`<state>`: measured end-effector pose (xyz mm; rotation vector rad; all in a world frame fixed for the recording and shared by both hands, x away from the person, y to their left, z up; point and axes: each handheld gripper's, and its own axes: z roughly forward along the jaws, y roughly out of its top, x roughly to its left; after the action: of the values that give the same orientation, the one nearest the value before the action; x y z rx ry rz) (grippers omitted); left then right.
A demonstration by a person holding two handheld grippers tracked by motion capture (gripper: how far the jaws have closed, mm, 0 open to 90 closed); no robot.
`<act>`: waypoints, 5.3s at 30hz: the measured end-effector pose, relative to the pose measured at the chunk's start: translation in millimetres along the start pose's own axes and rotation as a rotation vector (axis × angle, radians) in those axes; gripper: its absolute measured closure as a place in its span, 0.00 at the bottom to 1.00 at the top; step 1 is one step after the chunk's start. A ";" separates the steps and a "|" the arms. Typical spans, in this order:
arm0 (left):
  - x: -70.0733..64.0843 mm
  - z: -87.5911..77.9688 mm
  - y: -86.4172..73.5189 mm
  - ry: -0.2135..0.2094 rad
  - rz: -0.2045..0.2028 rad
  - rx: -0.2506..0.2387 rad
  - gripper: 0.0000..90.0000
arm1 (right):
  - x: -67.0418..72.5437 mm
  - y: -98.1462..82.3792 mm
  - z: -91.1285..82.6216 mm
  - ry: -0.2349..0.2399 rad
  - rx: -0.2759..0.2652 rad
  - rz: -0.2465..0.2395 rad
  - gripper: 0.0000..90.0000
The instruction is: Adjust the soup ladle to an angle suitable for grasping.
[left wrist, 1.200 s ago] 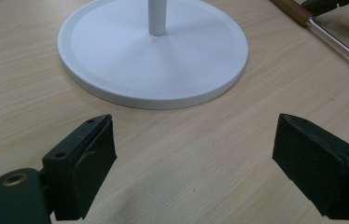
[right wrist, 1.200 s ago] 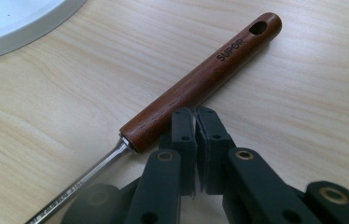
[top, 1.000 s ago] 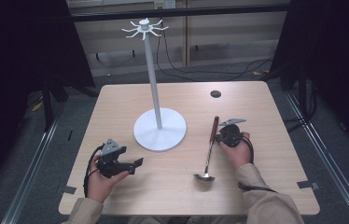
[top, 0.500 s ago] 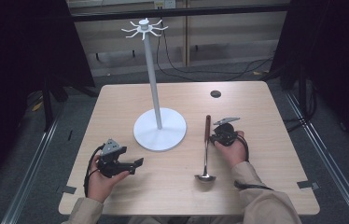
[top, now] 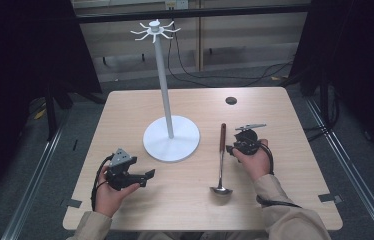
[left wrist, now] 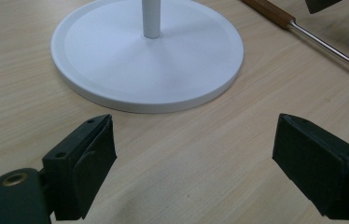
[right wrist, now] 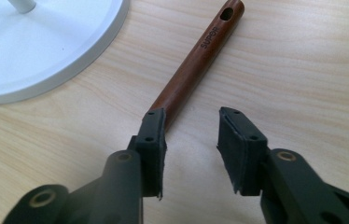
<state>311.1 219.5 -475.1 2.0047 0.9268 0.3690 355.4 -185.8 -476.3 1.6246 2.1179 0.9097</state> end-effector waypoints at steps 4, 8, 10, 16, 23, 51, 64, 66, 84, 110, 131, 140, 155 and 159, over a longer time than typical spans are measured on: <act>-1.5 2.1 0.4 -0.015 0.006 0.005 0.14 | 3.1 2.9 1.2 0.000 0.020 0.022 0.66; -2.1 2.7 0.6 -0.010 0.006 0.011 0.14 | 7.0 5.4 6.6 0.000 0.041 0.024 0.63; -1.7 2.6 0.6 -0.007 0.010 0.010 0.14 | 9.5 7.5 9.8 -0.007 0.048 0.025 0.63; -0.2 1.7 0.5 -0.014 0.007 0.005 0.15 | 12.4 17.1 20.9 -0.016 0.066 0.065 0.62; 2.5 0.6 0.2 -0.002 0.005 0.005 0.15 | 13.5 28.9 35.8 -0.057 0.090 0.073 0.62; 4.4 -2.4 3.8 0.010 0.010 -0.017 0.15 | 4.2 36.0 20.3 -0.090 0.147 0.040 0.83; -1.2 1.6 6.9 0.005 0.028 -0.012 0.15 | -5.4 43.1 -53.6 0.046 -0.249 0.054 0.83; -0.4 1.4 7.2 0.001 0.015 -0.021 0.15 | -5.1 41.8 -61.7 0.071 -0.291 0.059 0.83; -16.4 4.7 20.8 -0.070 0.007 -0.076 0.15 | 13.8 24.8 -96.8 0.253 -0.551 -0.002 0.83; -87.8 38.5 61.2 -0.257 0.078 -0.232 0.34 | 64.2 31.3 -109.1 0.346 -0.627 -0.079 0.83; -97.6 51.9 65.1 -0.322 0.045 -0.237 0.93 | 102.6 37.4 -110.0 0.372 -0.649 -0.100 0.83; -93.9 47.2 62.3 -0.295 0.088 -0.185 0.94 | 95.5 34.7 -106.0 0.391 -0.678 -0.121 0.68; -83.6 40.5 63.2 -0.270 0.078 -0.201 0.94 | 52.0 -15.4 -75.8 0.310 -0.524 -0.162 0.31; -80.6 38.3 64.5 -0.265 0.078 -0.208 0.94 | 44.4 -26.0 -70.8 0.302 -0.492 -0.161 0.24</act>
<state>308.4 115.9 -437.8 1.8476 0.6206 0.2244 280.2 -168.2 -434.9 1.1100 1.9510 1.5484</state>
